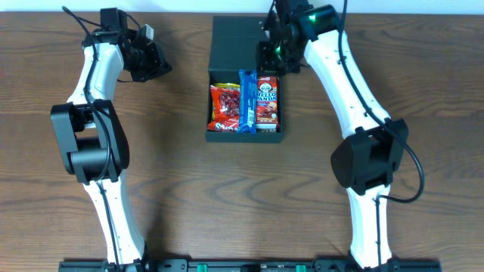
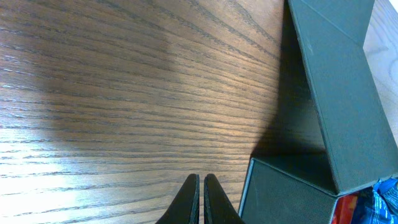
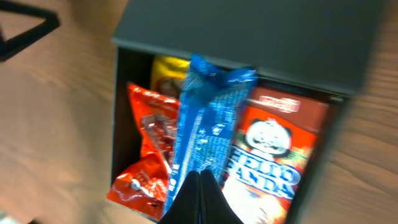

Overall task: Pack container
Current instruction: 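Release the blue packet between the red bag and Hello Panda box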

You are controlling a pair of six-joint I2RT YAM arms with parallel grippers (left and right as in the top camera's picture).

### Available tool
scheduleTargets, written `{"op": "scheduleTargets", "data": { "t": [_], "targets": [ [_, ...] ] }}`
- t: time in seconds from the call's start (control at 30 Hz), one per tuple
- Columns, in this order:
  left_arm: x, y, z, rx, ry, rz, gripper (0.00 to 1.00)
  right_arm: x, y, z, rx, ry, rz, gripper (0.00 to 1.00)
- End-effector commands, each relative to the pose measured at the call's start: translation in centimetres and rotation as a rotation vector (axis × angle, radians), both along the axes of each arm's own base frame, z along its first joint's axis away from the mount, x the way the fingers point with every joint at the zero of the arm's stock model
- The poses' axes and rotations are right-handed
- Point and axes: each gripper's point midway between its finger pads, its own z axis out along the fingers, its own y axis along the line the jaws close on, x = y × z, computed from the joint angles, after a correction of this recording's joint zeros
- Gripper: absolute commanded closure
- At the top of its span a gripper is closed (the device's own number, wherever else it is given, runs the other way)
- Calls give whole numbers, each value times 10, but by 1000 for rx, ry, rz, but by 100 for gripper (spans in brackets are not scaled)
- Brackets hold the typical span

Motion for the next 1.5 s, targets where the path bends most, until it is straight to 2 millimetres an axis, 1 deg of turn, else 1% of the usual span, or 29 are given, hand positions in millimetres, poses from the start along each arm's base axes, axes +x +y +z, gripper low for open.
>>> {"op": "scheduleTargets", "data": {
  "t": [0.0, 0.13, 0.2, 0.43, 0.57, 0.67, 0.73, 0.8, 0.83, 0.87, 0.9, 0.93, 1.0, 1.03, 1.17, 1.23, 1.37, 1.47],
  "targets": [
    [1, 1, 20, 8, -47, -16, 94, -15, 22, -21, 120, 68, 109, 99],
    [1, 1, 20, 9, -49, -16, 94, -13, 30, -37, 184, 68, 123, 99],
    [1, 1, 20, 9, -49, -16, 94, -12, 31, -46, 186, 63, 124, 99],
    [1, 1, 20, 9, -49, -16, 94, -12, 28, -68, 185, 68, 114, 99],
    [1, 1, 20, 9, -49, -16, 94, -10, 26, -70, 187, 68, 104, 99],
    [1, 1, 20, 9, -48, -16, 94, -1, 24, -55, 207, 27, 99, 99],
    [1, 1, 20, 9, -49, -16, 94, 6, 24, -38, 228, -10, 100, 99],
    [1, 1, 20, 9, -49, -16, 94, 14, 25, -11, 261, -66, 107, 99],
    [1, 1, 20, 9, -48, -16, 94, 16, 25, 0, 273, -87, 108, 99],
    [1, 1, 20, 9, -48, -16, 94, 17, 24, 15, 290, -113, 114, 99],
    [1, 1, 20, 8, -48, -17, 94, 14, 23, 29, 312, -133, 136, 98],
    [1, 1, 20, 9, -48, -16, 94, 6, 24, 42, 348, -150, 188, 99],
    [1, 1, 20, 9, -48, -17, 94, -11, 25, 53, 396, -144, 271, 99],
    [1, 1, 20, 9, -49, -17, 94, -24, 25, 55, 419, -121, 317, 99],
    [1, 1, 20, 9, -48, -17, 94, -63, 27, 51, 465, -13, 421, 98],
    [1, 1, 20, 9, -47, -17, 94, -77, 27, 46, 459, 23, 455, 99],
    [1, 1, 20, 8, -47, -17, 94, -90, 26, 35, 447, 62, 485, 98],
    [1, 1, 19, 8, -46, -17, 94, -98, 19, 12, 395, 110, 485, 98]
  ]
}}
